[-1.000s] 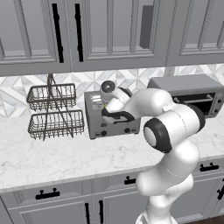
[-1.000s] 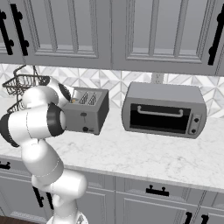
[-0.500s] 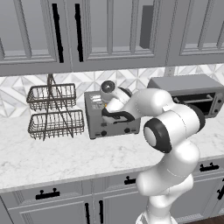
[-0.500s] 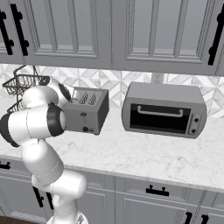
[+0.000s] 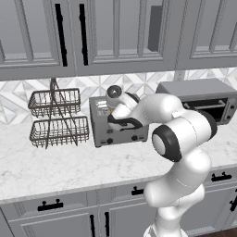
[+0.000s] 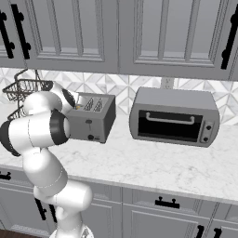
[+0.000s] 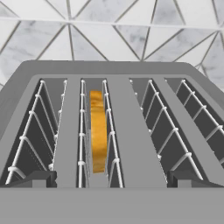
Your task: Start the toaster. Once the lever pops up, take the bread to the plate on the dining counter.
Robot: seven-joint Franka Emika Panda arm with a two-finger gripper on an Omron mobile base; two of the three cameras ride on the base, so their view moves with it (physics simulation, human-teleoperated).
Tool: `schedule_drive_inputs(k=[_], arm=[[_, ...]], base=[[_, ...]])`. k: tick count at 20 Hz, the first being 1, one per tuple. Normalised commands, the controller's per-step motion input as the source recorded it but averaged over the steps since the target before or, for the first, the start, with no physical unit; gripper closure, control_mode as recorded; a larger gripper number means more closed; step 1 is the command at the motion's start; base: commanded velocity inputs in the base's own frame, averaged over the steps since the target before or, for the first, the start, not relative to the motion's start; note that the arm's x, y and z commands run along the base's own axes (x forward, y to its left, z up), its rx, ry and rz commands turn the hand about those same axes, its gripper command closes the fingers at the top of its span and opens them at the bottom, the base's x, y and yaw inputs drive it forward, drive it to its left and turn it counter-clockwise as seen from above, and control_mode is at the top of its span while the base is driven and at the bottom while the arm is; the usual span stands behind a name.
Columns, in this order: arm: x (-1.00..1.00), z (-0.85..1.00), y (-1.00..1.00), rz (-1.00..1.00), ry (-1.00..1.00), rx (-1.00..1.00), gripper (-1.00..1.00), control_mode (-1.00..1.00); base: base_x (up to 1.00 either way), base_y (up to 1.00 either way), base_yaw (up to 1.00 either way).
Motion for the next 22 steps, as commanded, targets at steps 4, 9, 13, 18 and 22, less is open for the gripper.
schedule_drive_inputs(k=[4, 9, 13, 18, 22], arm=[[0.00, 0.00, 0.00, 0.00, 0.00, 0.00, -1.00, -1.00], [0.00, 0.00, 0.00, 0.00, 0.00, 0.00, -1.00, -1.00], [0.00, 0.00, 0.00, 0.00, 0.00, 0.00, -1.00, -1.00], [0.00, 0.00, 0.00, 0.00, 0.00, 0.00, -1.00, -1.00], [0.00, 0.00, 0.00, 0.00, 0.00, 0.00, -1.00, -1.00]], base=[[0.00, 0.00, 0.00], [0.00, 0.00, 0.00], [0.00, 0.00, 0.00], [0.00, 0.00, 0.00], [0.00, 0.00, 0.00]])
